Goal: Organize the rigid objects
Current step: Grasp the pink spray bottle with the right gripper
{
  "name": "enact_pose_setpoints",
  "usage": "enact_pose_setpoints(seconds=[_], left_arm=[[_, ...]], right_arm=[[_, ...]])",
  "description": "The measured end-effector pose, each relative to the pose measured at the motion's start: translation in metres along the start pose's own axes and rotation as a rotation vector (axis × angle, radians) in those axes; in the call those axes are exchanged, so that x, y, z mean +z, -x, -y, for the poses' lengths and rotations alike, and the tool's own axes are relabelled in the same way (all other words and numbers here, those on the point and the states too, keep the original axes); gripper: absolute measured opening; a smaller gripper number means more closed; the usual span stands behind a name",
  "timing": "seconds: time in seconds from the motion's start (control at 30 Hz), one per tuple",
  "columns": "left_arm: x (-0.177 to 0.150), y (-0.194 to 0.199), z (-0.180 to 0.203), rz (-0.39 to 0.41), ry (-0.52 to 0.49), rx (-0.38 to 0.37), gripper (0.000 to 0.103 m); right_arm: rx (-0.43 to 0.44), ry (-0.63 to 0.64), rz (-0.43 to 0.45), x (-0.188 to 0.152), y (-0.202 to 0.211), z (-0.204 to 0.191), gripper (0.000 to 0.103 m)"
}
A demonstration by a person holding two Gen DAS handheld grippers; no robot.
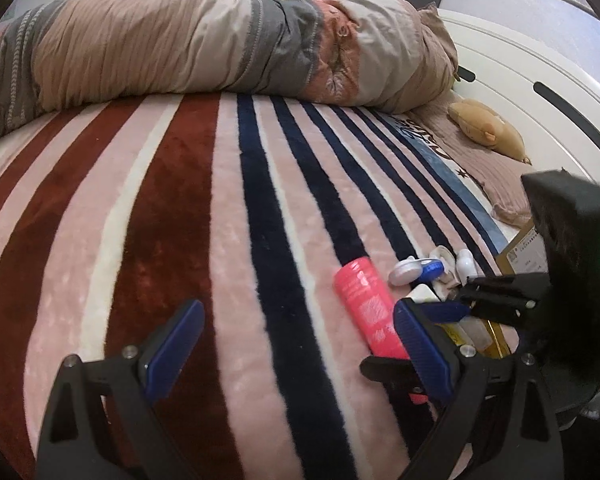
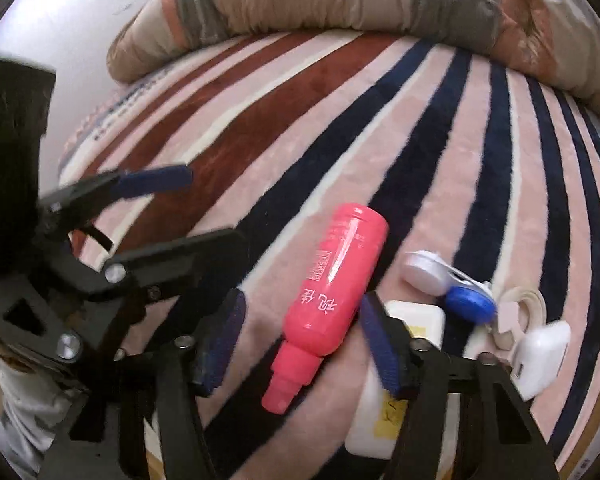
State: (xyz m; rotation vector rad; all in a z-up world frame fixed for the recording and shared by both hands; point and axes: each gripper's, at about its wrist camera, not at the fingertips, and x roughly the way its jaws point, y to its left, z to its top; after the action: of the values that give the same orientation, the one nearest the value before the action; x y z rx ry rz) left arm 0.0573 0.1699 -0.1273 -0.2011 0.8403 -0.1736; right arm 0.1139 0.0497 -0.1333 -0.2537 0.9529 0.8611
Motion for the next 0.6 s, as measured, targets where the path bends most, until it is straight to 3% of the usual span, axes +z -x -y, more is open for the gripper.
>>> enact_pose_setpoints(seconds=[0.03, 0.07, 0.23, 0.53, 0.6], left_arm=[[0.000, 0.001, -0.001, 0.001, 0.004, -0.001, 0.094], [0.000, 0.002, -0.002, 0.000, 0.006, -0.002, 0.094], [-0.002, 0.005, -0.002, -0.001, 0.008, -0.008, 0.094], [0.001, 0.021, 0.017, 0.010, 0.035, -0.185, 0.094], [0.006, 0.031, 0.025, 0.023, 0.043, -0.240, 0.084]], right_arm=[[0.001, 0.003, -0.012, 0.000, -0.003, 0.000, 0.034], [0.003, -0.008, -0.029, 0.000, -0.007, 0.001, 0.031], [-0.012, -0.015, -0.007, 0.001, -0.009, 0.000, 0.029], [0.026, 0.104, 0.115, -0.008, 0.037, -0.028, 0.029], [0.039, 0.132, 0.157, -0.009, 0.054, -0.035, 0.029]])
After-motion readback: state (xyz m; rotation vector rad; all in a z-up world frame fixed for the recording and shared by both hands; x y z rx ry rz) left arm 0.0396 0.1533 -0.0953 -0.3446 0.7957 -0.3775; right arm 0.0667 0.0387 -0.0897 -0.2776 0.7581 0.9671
